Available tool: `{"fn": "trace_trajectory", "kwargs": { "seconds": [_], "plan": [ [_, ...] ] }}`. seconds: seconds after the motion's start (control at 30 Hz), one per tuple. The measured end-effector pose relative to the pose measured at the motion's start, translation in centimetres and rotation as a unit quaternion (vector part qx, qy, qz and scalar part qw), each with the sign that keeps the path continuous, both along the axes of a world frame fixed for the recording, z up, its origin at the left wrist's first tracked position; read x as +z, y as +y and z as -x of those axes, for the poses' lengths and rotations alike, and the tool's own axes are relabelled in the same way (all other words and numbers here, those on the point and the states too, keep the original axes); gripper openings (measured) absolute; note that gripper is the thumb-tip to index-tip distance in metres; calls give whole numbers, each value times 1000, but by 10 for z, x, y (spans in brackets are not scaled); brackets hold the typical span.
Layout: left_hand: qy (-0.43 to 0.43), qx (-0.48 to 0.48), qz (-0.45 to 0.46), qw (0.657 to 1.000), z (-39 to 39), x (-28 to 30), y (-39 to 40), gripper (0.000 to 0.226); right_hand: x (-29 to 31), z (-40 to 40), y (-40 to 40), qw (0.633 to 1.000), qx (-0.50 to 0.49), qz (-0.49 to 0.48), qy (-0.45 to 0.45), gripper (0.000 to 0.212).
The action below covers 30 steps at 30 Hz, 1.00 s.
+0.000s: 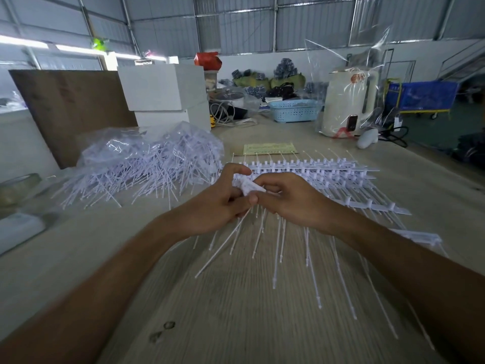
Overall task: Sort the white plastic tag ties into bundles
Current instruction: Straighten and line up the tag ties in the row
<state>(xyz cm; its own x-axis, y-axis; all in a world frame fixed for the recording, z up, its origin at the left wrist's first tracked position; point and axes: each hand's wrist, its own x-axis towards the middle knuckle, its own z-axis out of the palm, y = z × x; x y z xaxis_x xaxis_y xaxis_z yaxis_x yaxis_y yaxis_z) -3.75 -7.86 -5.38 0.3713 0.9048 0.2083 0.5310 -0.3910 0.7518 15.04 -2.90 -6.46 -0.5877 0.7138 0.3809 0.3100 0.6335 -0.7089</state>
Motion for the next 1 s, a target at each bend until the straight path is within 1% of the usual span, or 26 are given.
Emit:
{"fn": "trace_trajectory", "kwargs": {
  "seconds": [0.1,0.13,0.17,0.23,0.27,0.3,0.37,0.4,0.47,0.57,0.67,0.73,0.8,0.9,0.93,1.0],
  "plan": [
    [-12,16,1,1000,2,-2,2,46,0,-2,0,1000,-7,17,25,9],
    [3,25,-3,1000,3,-3,3,43,1,-3,0,999,-11,23,37,10],
    [34,36,-13,999,4,-3,4,37,2,-4,-1,998,-14,26,48,10],
    [118,58,-50,990,4,-3,6,16,3,-4,-2,998,-16,29,59,9],
    [142,64,-61,986,4,-4,7,17,2,-4,-2,998,-13,30,60,8],
    [156,70,-64,983,3,-4,6,24,2,-3,-3,998,-12,28,58,7],
    [153,80,-57,983,3,-5,5,30,1,-2,-3,998,-19,21,54,8],
    [134,83,-46,986,3,-6,5,31,0,-1,-1,998,-27,22,54,8],
    [72,101,-36,992,2,-7,6,31,0,-2,2,997,-45,26,50,15],
    [11,160,-75,984,-1,-5,8,33,0,-2,5,997,-46,49,24,20],
    [-75,185,-46,979,-6,-3,7,37,1,0,4,996,-40,72,14,28],
    [-100,178,-25,979,-14,-3,2,41,4,2,1,998,-39,57,6,25],
    [-111,146,-22,983,-24,-4,-3,41,7,3,-2,998,-32,44,-11,18],
    [-184,129,15,974,-29,-3,-6,46,12,1,-2,999,-17,47,-11,5],
    [-205,132,26,969,-29,-2,-6,48,13,-1,-2,999,-15,44,-10,6],
    [-209,139,37,967,-28,-1,-6,50,15,-4,-3,999,-2,41,-14,17]
  ]
}}
